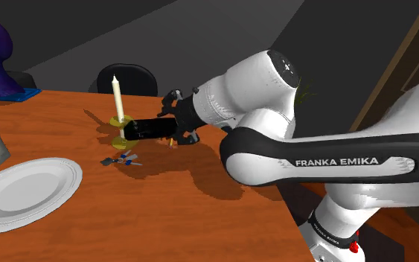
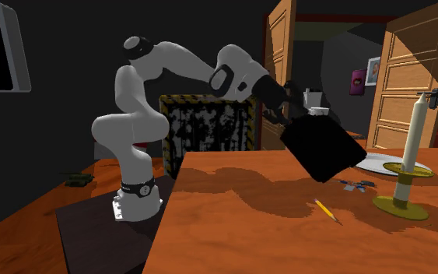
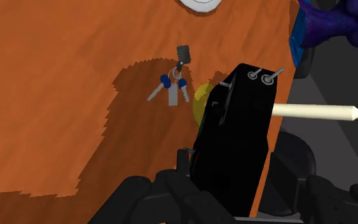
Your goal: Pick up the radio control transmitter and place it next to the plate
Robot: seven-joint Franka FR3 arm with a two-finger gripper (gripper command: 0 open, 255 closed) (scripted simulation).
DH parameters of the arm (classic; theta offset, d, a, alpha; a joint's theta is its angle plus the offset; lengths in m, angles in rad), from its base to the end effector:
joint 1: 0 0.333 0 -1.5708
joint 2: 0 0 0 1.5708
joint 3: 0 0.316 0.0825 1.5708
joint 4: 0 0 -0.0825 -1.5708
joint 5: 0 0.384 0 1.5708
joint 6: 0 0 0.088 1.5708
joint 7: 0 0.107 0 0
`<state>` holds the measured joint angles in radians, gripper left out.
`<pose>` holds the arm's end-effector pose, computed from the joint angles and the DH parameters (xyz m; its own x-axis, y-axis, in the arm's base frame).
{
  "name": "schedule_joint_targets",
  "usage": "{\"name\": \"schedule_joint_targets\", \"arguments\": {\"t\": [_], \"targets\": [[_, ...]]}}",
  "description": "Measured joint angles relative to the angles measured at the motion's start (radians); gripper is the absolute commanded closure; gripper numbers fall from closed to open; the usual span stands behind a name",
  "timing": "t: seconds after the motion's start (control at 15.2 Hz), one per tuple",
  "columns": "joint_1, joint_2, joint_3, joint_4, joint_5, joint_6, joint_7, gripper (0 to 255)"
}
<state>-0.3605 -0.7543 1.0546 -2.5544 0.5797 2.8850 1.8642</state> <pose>0.3412 0.2952 0.4860 0.0691 -0.9923 -0.1031 -0.6413 0.0350 -0.7665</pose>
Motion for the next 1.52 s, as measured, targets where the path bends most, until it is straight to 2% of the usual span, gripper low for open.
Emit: {"name": "schedule_joint_targets", "arguments": {"t": [0.26,0.46,0.59,1.52], "targets": [[-0.019,-0.075,0.092,0.058,-0.001,-0.074,0.112,255],[-0.061,-0.11,0.165,0.133,-0.01,-0.127,0.189,255],[-0.065,-0.129,0.197,0.143,-0.005,-0.136,0.222,255],[-0.138,-0.094,0.385,0.081,0.047,0.041,0.264,255]]}}
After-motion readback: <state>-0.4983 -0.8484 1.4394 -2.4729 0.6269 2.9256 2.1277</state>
